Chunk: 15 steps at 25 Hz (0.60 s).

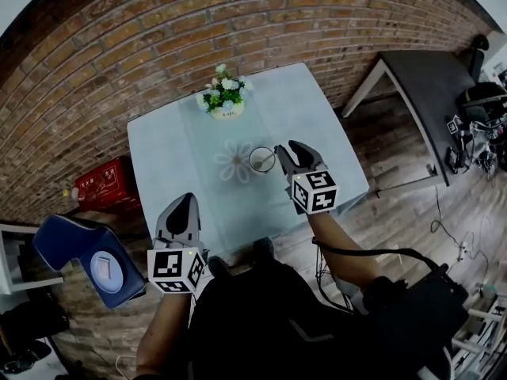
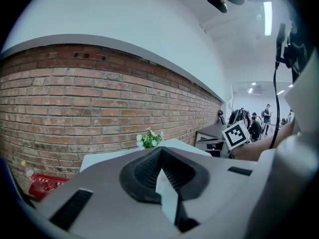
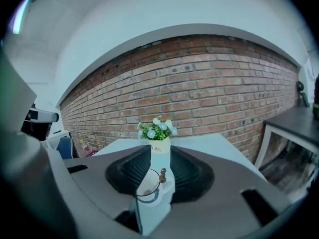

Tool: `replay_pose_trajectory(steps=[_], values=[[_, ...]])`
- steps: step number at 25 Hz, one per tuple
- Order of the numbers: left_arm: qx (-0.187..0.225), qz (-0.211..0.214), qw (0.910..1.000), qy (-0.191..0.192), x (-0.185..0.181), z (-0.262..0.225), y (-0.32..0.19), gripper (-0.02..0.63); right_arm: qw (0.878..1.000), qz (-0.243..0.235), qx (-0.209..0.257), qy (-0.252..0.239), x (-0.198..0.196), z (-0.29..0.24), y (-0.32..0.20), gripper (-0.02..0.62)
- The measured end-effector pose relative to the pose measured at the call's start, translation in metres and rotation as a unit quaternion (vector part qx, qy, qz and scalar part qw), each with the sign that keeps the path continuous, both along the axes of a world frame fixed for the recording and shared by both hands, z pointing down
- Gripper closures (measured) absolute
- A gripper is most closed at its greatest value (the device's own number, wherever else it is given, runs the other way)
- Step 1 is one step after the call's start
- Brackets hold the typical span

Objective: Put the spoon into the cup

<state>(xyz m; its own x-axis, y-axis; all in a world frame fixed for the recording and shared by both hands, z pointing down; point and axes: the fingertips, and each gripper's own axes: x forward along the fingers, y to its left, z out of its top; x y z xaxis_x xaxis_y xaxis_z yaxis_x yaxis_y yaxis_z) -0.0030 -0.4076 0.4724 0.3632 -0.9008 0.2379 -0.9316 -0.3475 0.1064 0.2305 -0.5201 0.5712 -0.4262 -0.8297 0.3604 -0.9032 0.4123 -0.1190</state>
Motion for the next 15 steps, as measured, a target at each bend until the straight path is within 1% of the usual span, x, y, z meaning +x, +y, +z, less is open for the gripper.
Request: replay_pose_trajectory(steps=[4,8,12,15], values=[[0.018,0.012,0.9998,-0.002,-0.005,-0.010,-0.006,0.597,0.999,0.002,0.039,-0.007,-0.003,-0.046,0.013,0.517],[0.034,0.032,0.9989,0.004,-0.005,-0.020,-0.014,0.597,0.997,0.019,0.070,-0.016,0.000,-0.089,0.023,0.528],[0.044,0.041,0.9981,0.012,-0.012,-0.030,-0.015,0.597,0.996,0.028,0.079,-0.029,-0.005,-0.119,0.040,0.537],[0.049,0.048,0.9975,0.019,-0.016,-0.037,-0.015,0.597,0.996,0.033,0.085,-0.024,-0.010,-0.136,0.053,0.540]])
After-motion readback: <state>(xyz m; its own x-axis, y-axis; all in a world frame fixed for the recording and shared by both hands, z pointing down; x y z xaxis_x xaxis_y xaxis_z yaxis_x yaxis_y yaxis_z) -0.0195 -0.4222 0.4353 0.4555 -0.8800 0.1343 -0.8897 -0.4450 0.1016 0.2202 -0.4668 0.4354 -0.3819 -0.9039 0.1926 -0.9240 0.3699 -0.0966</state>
